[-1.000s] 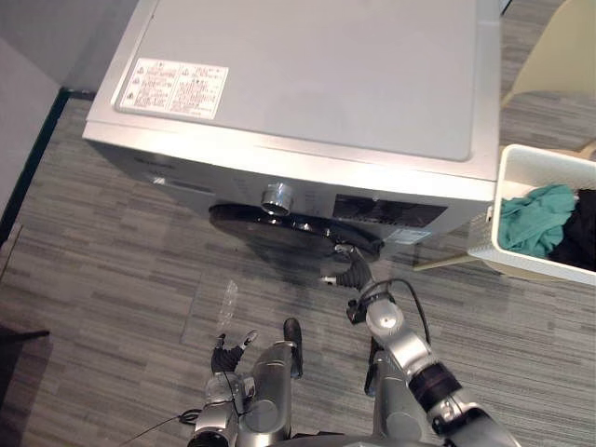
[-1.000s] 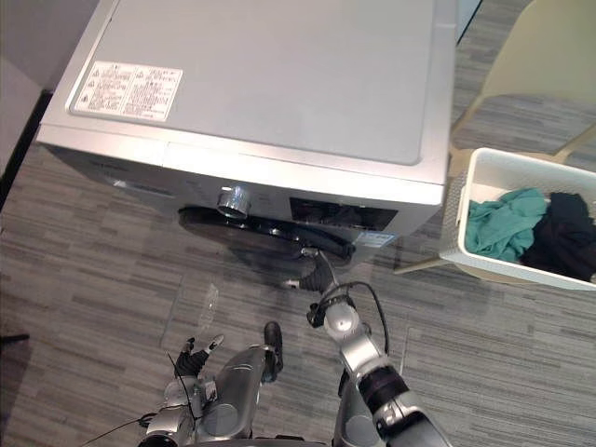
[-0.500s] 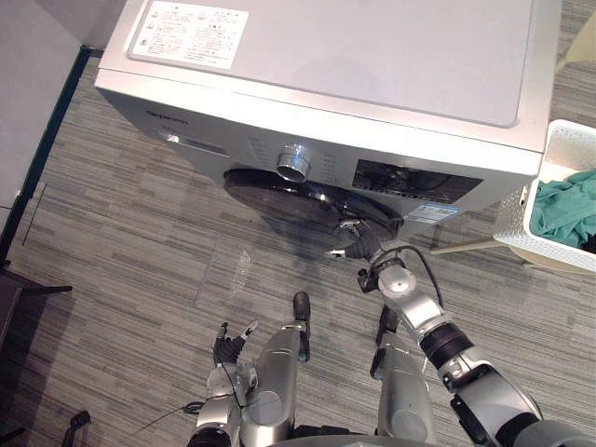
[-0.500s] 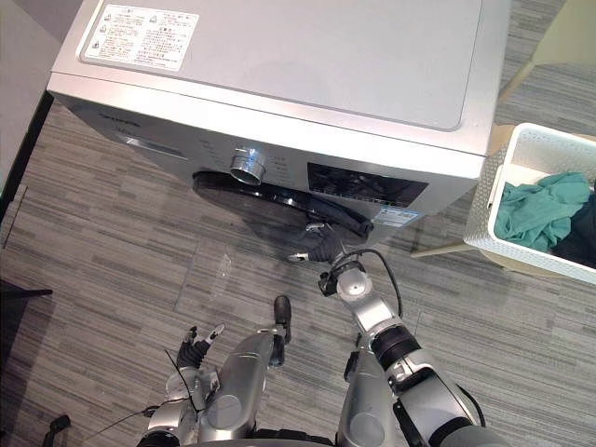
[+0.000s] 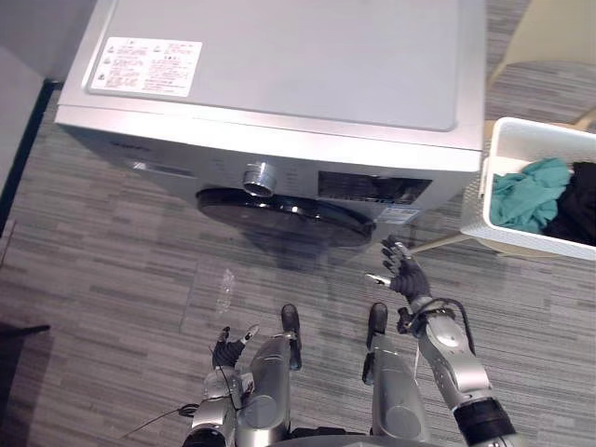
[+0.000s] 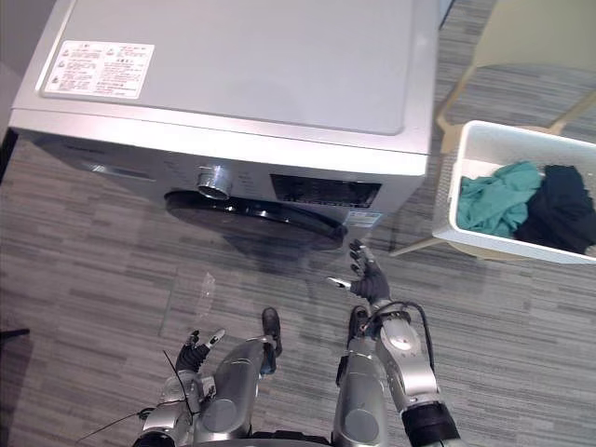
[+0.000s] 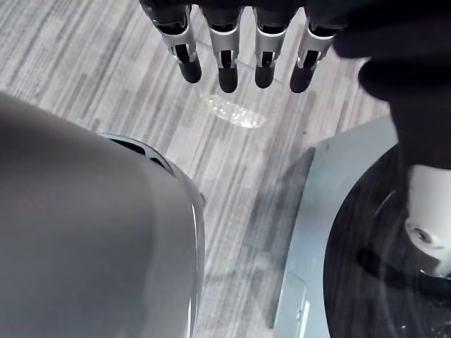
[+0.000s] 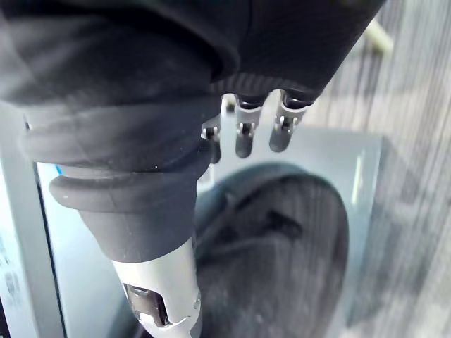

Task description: Pick up the laundry basket with both hands and put the clothes into the washing machine.

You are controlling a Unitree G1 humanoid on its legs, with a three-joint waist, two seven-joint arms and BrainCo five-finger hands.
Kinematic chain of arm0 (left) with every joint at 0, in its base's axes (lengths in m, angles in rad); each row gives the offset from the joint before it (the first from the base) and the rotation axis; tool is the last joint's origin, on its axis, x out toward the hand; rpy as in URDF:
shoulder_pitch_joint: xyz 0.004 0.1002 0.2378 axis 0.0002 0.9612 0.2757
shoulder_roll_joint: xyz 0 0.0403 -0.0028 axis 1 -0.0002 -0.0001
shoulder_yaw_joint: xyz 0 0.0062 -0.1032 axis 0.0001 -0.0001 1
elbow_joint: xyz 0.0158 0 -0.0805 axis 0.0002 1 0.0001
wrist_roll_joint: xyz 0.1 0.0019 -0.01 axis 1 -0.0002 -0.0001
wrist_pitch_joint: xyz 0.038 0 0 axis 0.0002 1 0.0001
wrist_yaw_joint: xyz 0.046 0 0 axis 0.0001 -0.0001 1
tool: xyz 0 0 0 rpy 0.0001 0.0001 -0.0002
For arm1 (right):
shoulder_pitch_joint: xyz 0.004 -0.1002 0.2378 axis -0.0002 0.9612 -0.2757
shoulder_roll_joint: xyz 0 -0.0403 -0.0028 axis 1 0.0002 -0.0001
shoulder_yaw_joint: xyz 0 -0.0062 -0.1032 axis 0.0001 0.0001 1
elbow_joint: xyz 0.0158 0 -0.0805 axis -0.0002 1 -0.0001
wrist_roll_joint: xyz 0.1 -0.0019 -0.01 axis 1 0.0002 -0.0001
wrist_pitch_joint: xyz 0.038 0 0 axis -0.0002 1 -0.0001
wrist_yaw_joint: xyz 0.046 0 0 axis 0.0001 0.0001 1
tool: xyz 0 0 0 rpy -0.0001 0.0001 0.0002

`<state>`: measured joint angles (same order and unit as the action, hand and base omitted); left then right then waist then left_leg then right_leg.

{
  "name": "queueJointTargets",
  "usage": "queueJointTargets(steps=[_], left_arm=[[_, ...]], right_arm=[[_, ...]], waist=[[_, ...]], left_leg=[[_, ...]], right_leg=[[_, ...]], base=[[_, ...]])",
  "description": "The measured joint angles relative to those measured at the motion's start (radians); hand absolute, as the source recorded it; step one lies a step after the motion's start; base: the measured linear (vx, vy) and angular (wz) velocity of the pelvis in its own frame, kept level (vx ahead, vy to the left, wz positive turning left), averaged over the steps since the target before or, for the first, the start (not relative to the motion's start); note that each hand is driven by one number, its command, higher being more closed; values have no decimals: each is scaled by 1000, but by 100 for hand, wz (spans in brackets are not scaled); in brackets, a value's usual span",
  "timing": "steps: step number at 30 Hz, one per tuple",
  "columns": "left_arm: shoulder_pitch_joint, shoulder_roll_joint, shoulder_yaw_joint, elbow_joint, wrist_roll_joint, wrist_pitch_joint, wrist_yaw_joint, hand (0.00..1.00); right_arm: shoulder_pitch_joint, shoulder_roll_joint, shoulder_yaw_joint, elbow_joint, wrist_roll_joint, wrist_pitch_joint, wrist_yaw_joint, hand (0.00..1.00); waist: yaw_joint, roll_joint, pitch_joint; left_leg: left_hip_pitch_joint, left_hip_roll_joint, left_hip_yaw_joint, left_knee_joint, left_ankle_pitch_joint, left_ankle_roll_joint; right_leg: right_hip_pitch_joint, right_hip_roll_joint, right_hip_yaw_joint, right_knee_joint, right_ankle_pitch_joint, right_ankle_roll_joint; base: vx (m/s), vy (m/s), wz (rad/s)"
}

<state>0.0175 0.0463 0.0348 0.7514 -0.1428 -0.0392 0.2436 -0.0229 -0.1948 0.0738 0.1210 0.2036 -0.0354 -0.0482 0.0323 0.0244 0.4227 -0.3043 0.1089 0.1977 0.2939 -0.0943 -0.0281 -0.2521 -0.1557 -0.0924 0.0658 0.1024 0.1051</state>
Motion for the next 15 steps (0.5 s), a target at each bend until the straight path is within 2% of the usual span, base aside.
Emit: queueJointTargets(steps=[5,15], left_arm=[[0,13,-1,-5,0,-1,11,0],[0,15,6,-8,-1,-1,24,0]], right_arm=[[-14,26,-20,-47,-60,-21,-85,0],[-89,11,3,-47,-137,-22,-148,0]], waist=[[6,-20,-11],[12,-22,-12]], left_leg=[[5,3,10,4,-6,-2],[-38,-4,-5,31,-4,8]], right_leg=[[0,2,10,0,3,4],[-31,-4,0,14,5,7]], base=[[-3,7,-5],[-7,14,3]])
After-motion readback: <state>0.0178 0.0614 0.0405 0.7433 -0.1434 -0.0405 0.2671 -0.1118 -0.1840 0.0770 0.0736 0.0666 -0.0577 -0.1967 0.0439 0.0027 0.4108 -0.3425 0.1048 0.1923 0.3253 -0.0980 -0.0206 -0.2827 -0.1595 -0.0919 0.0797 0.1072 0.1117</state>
